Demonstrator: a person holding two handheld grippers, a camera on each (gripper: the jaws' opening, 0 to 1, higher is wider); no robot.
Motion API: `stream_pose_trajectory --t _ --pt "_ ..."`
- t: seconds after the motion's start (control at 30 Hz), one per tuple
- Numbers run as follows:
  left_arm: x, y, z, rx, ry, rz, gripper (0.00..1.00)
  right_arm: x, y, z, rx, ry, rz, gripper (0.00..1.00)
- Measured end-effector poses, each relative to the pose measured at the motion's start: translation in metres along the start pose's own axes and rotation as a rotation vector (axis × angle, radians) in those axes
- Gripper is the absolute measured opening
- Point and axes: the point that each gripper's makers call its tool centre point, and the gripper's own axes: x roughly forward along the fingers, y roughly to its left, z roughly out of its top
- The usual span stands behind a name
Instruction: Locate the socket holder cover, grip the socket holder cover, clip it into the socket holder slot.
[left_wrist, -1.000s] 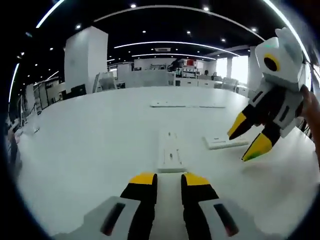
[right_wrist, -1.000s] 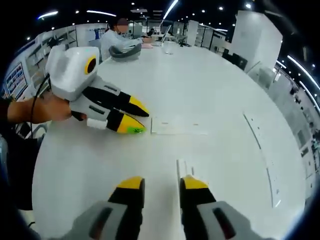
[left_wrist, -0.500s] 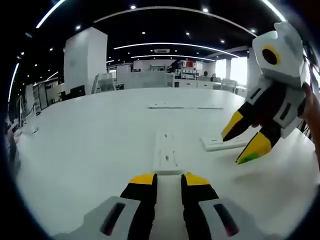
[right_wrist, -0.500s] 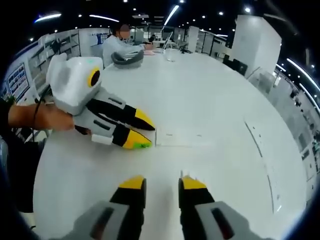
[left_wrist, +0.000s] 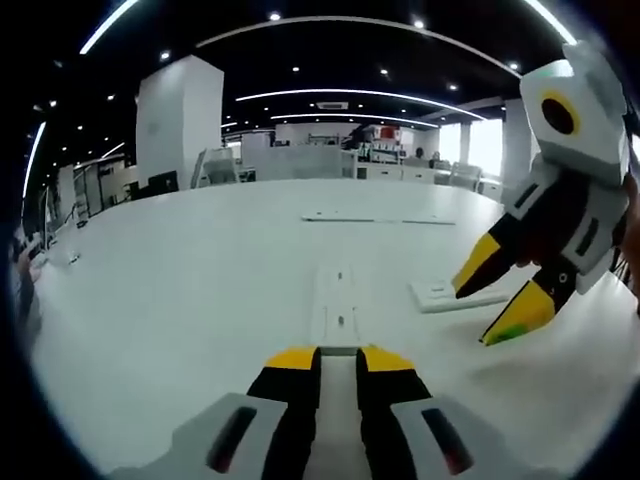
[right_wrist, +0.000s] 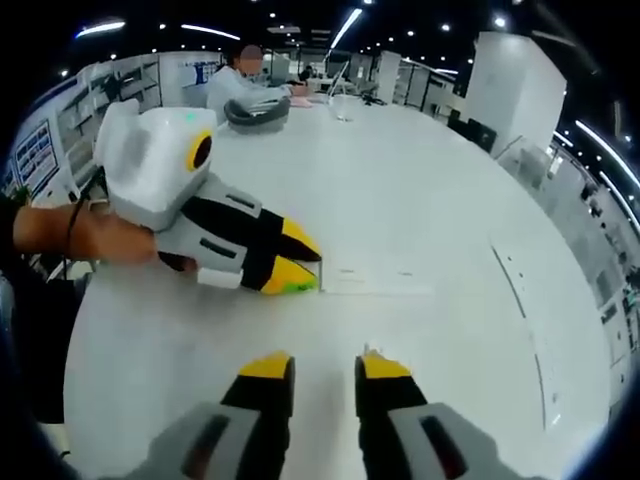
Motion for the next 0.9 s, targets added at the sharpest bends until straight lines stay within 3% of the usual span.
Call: stream_pose_trajectory --t 0.63,0.67,0.7,0.73,0.9 --pt "-0.0015 0.0026 0.0005 0.006 -0.003 0.022 0.15 0.0033 0.0026 -0.0031 -0.001 0.018 0.010 0.26" --pt "-0.0008 0.0027 0.0008 0.007 -0.006 0.021 0.16 0.0033 0.0025 -0.0032 -0.002 0.018 0.010 0.26" --pt "0.0036 0.0042 0.0098 0.051 -0.059 0.011 0.14 0.0033 0.0023 -0.0034 -0.001 0.018 0.011 0.26" --pt "0.0013 0.0050 0.0049 0.013 -0.022 0.023 0.14 0.0034 0.0021 -0.0036 -0.001 0.018 0.011 0.26" --pt "0.0022 0.0047 0.0077 0.016 -0.022 0.028 0.13 0.0050 0.0024 -0.0053 -0.001 0.026 0.012 0.26"
